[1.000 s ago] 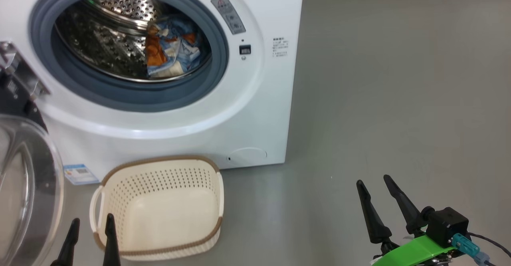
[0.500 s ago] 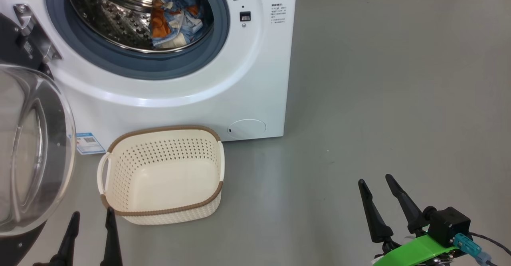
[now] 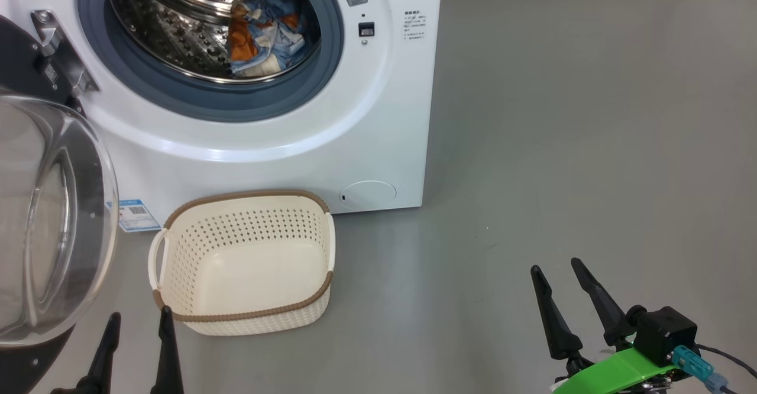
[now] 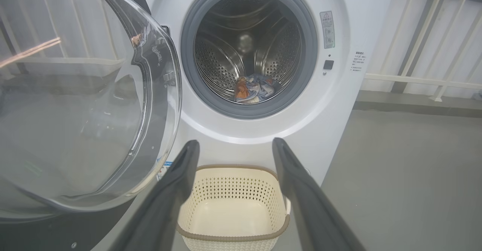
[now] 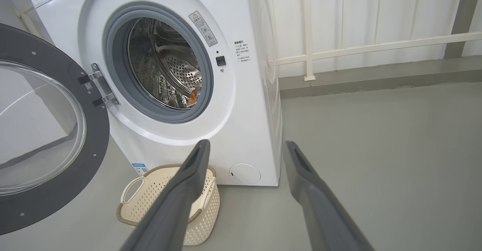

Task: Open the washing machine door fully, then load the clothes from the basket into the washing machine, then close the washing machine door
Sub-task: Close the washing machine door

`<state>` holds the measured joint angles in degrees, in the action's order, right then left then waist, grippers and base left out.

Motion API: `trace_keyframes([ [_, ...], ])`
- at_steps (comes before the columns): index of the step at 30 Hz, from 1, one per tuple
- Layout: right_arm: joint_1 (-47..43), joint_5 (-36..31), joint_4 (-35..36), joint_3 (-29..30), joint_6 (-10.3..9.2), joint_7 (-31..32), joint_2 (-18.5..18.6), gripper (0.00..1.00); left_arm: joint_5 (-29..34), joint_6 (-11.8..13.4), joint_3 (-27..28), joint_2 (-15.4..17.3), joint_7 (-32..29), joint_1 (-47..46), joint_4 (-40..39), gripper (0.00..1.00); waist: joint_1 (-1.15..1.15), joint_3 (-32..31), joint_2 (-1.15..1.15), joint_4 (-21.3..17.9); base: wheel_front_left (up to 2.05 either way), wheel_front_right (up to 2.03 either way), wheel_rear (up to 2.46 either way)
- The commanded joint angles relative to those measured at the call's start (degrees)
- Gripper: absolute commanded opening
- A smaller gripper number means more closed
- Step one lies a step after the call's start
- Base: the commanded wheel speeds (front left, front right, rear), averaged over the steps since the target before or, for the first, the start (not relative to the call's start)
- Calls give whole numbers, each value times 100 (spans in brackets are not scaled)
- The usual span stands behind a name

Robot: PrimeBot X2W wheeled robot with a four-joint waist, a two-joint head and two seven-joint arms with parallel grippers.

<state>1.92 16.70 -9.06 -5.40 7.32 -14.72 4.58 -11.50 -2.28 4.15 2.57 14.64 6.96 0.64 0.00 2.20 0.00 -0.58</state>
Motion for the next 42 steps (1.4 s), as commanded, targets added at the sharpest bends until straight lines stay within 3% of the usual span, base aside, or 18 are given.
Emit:
trace_keyframes([
  [1,27,-72,150,-140,17,-28,2,100,9,15,155,31,36,-181,-176,100,0,6,0,3,0,0,0],
  [13,26,-66,153,-156,17,-28,16,100,-31,67,72,31,36,-152,-212,100,0,22,0,63,0,0,0],
  [21,-31,-95,199,-87,17,-28,48,100,-114,150,11,31,36,-112,-224,100,0,-13,0,328,0,0,0],
  [42,-45,-94,178,-280,17,-28,108,100,-235,450,-132,31,36,32,-252,100,0,-39,0,1768,0,0,0],
])
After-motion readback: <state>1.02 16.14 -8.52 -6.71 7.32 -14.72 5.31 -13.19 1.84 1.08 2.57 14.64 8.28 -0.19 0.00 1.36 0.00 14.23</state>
